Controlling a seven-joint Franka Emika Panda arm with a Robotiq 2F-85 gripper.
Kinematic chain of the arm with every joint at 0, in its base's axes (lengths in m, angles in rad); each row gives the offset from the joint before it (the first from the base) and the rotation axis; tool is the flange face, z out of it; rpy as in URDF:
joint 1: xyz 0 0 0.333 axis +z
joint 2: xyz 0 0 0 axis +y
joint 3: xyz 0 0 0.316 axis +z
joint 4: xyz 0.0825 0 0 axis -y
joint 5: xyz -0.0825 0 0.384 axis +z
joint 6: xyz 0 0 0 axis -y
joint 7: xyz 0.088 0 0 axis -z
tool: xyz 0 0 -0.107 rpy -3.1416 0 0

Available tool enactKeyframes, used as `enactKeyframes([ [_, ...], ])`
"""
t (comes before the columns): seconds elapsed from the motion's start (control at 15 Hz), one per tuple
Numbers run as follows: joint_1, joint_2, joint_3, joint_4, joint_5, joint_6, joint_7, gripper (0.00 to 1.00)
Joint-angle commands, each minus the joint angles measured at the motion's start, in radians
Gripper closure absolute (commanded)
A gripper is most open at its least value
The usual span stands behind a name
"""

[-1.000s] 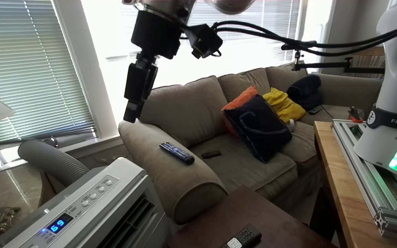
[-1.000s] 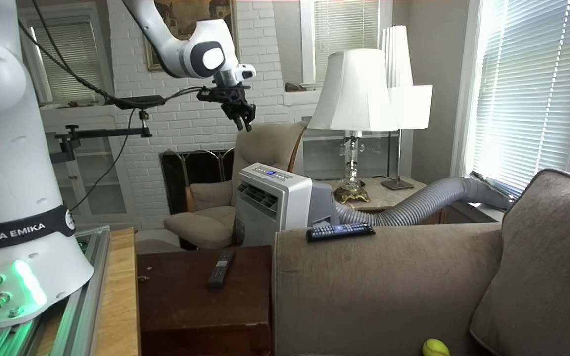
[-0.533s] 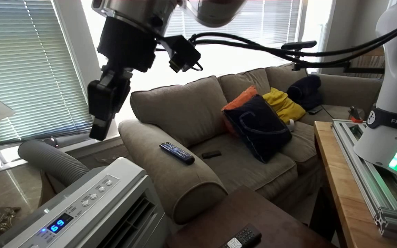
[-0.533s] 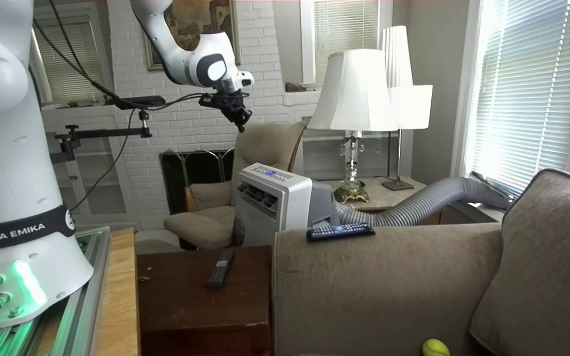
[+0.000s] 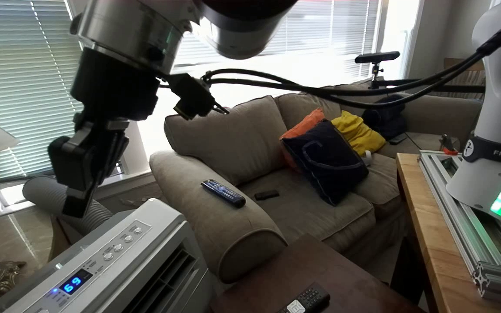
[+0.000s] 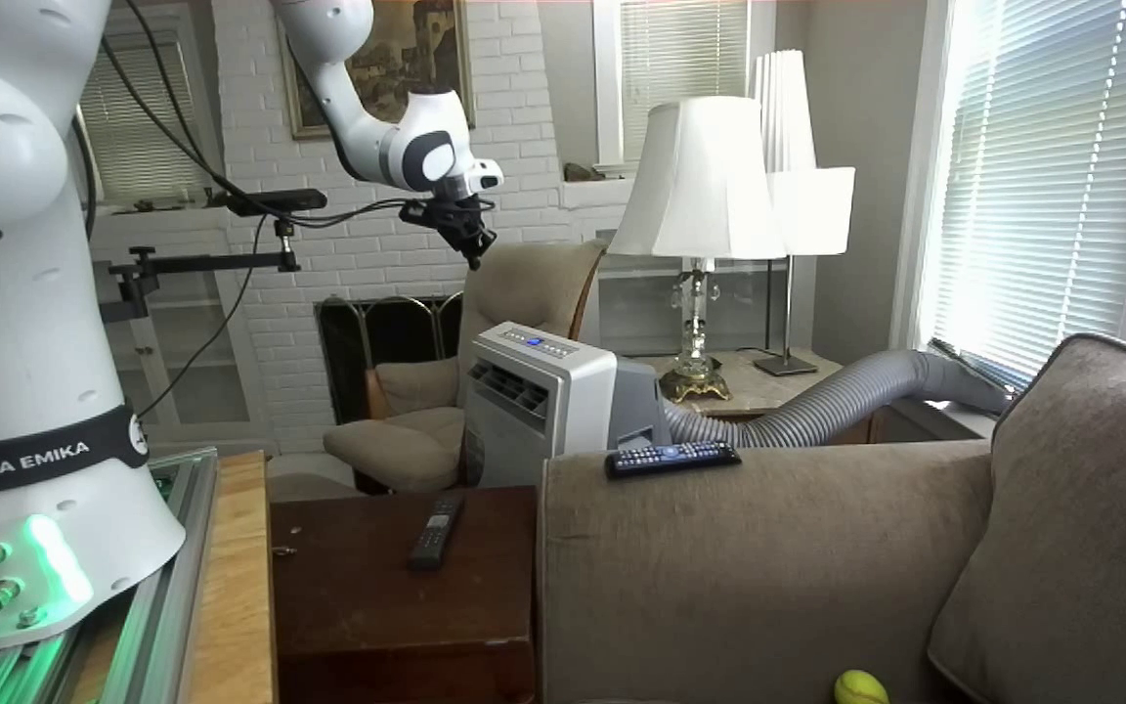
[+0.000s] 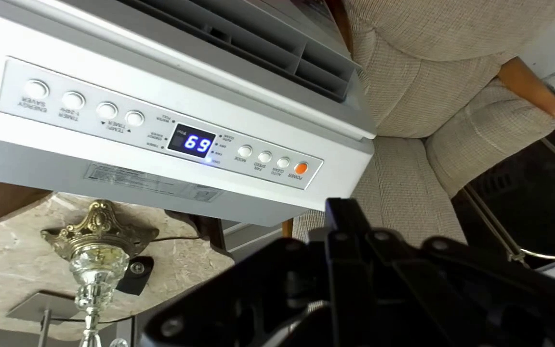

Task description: Press on the machine

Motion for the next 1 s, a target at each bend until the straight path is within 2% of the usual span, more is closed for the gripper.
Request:
enactKeyframes([
  [0.0, -0.002, 0.017, 0.009, 0.019, -0.019, -0.002, 0.017, 0.99],
  [0.47, 0.008, 0.044, 0.009, 0.054, -0.019, -0.005, 0.024, 1.0],
  [0.93, 0.078, 0.202, -0.046, 0.129, -0.102, 0.141, 0.027, 1.0],
])
